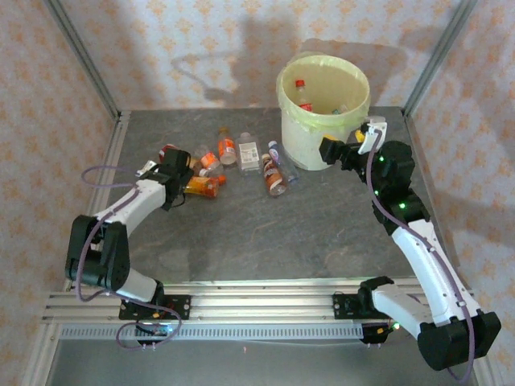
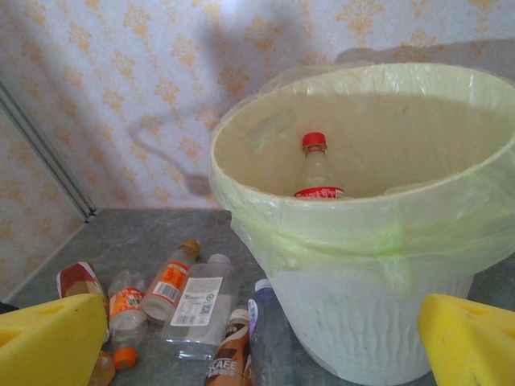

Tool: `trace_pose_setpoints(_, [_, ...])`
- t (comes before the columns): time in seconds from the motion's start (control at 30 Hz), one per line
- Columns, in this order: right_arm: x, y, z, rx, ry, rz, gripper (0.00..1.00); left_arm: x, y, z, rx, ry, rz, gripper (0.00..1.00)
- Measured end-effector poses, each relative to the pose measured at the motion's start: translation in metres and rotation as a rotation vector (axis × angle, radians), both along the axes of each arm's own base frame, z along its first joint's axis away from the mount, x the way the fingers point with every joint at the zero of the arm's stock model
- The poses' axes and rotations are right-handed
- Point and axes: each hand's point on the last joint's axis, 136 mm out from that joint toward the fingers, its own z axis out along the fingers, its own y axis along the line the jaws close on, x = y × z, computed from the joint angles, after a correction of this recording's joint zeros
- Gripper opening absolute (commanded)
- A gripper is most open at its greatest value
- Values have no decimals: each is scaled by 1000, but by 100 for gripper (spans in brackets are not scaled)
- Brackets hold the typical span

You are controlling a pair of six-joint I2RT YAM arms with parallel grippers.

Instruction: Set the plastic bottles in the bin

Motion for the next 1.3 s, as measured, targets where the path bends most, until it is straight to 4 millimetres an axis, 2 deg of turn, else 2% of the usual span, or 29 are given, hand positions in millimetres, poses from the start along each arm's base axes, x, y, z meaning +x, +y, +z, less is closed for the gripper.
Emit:
trace_pose_setpoints(0.1, [-1, 0, -4, -11, 14, 0, 99, 7, 4, -9, -38, 0, 11, 100])
trace_pose_setpoints(0.23, [-6, -2, -3, -18, 12, 0, 99, 18, 9, -7, -96, -36, 25, 100])
trace_pose_setpoints(0.33, [-9, -2, -1, -18, 8, 0, 99, 37, 18, 14, -80, -57, 8, 100])
trace_pose_setpoints(0.47, [-10, -3, -1, -18, 12, 0, 99, 82, 26, 66, 4, -125, -32, 100])
trace_pose_setpoints(0.53, [-10, -3, -1, -18, 12, 0, 99, 97, 29, 80, 34, -130, -43, 100])
trace_pose_setpoints(0.57, [-10, -3, -2, -18, 13, 0, 99, 103, 30, 80, 44, -119, -45, 100])
trace_pose_setpoints(0.63, [-10, -3, -2, -18, 13, 0, 99, 111, 32, 73, 55, -87, -47, 100])
trace_pose_setpoints(0.77, [-10, -3, -3, -19, 17, 0, 99, 114, 34, 41, 68, 30, -44, 100])
trace_pose_setpoints(0.9, [-12, -2, -9, -25, 44, 4, 99, 130, 41, 15, 73, 110, -26, 100])
trace_pose_setpoints(1.07, [-14, -3, -16, -31, 71, 3, 99, 131, 49, -14, 71, 200, -13, 100])
trace_pose_setpoints(1.3, [-18, -2, -14, -29, 69, 16, 99, 133, 56, -47, 51, 264, 5, 89])
